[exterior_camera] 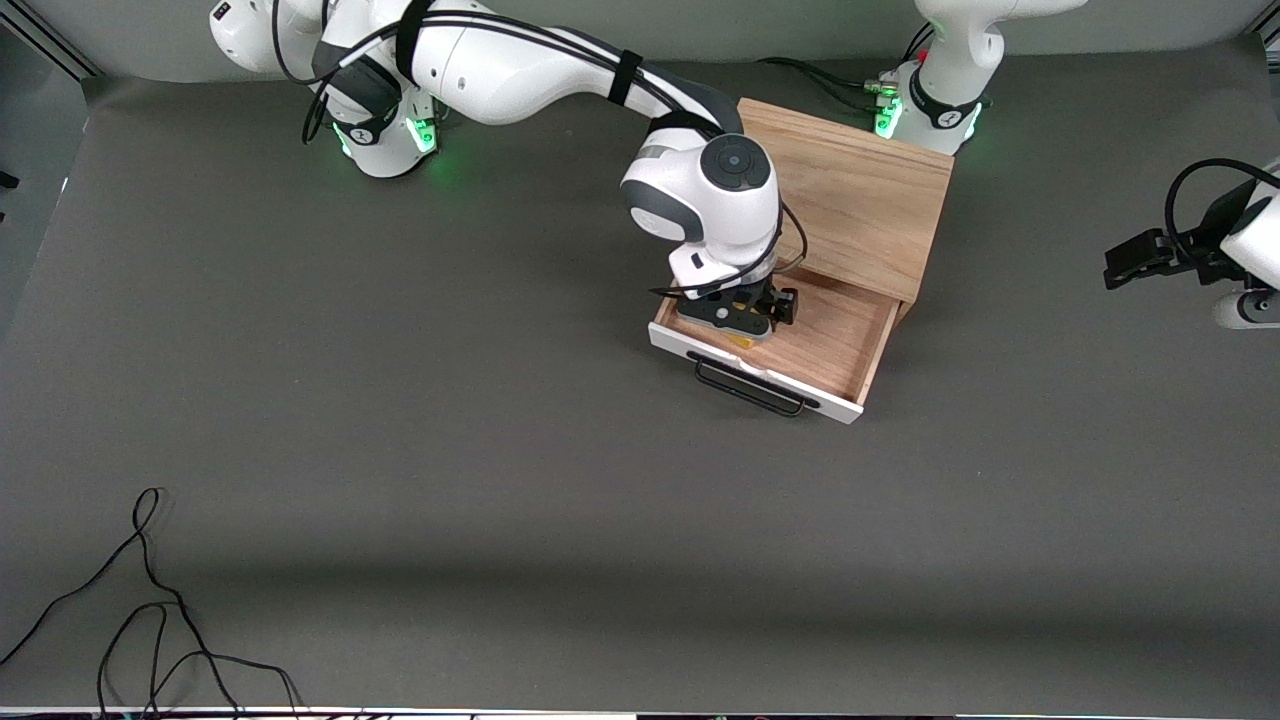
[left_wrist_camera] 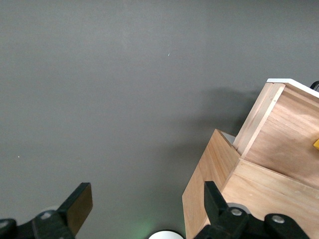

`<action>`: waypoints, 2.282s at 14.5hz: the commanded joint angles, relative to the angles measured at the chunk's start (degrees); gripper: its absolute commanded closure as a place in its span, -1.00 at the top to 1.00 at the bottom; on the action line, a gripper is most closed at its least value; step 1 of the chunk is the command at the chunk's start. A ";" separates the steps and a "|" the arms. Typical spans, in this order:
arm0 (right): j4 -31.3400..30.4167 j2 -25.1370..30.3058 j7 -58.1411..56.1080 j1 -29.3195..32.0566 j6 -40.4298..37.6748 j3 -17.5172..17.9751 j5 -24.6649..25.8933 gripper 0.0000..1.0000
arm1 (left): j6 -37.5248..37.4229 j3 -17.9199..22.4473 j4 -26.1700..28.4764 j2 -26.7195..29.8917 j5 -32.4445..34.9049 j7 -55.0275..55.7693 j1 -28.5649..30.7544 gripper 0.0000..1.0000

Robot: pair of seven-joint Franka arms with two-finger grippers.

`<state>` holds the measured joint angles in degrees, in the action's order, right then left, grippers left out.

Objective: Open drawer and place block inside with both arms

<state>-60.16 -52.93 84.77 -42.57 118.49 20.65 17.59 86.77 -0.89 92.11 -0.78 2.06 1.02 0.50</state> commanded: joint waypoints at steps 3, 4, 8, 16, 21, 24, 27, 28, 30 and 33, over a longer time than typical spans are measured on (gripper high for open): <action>2.85 1.59 1.63 0.11 -2.20 0.09 1.31 1.00 | 0.59 1.86 -1.32 0.87 -0.83 -0.76 -2.70 1.00; 2.85 2.90 1.54 0.46 -3.87 0.18 1.22 1.00 | 0.59 1.77 -1.50 0.87 -0.92 -0.85 -2.61 1.00; 2.68 9.93 0.40 7.12 -10.72 3.24 0.60 1.00 | 1.11 1.68 -1.32 0.78 -2.50 -0.85 -2.52 1.00; -1.34 21.44 -21.37 27.24 -24.62 11.17 -3.60 1.00 | 1.12 1.68 -1.23 0.78 -2.50 -0.85 -2.35 1.00; -11.72 31.29 -38.77 41.05 -24.36 10.12 -10.55 1.00 | 0.07 1.68 -1.50 1.31 -2.15 -0.93 -2.35 1.00; -15.24 35.33 -50.37 42.30 -24.27 -0.04 -16.24 1.00 | -0.38 1.68 -1.41 1.22 -1.71 -0.93 -2.53 1.00; -20.24 38.94 -59.43 42.13 -23.31 -8.58 -19.52 1.00 | -0.90 1.68 -1.41 1.13 -1.62 -0.93 -2.53 1.00; -22.26 39.91 -62.07 42.13 -22.70 -11.05 -19.61 1.00 | -0.99 1.68 -1.41 1.13 -1.62 -0.93 -2.53 1.00; -27.44 43.06 -65.07 42.04 -20.16 -14.83 -20.05 1.00 | -1.43 1.68 -1.32 1.13 -1.62 -0.93 -2.53 1.00; -32.20 45.28 -65.26 42.04 -20.49 -16.25 -19.61 1.00 | -1.70 1.68 -1.32 1.13 -1.45 -0.85 -2.53 1.00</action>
<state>-86.18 -11.78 20.69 0.11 96.66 5.31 -0.85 86.05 -0.03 90.71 -0.58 0.32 0.99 -1.13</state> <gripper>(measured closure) 0.000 0.000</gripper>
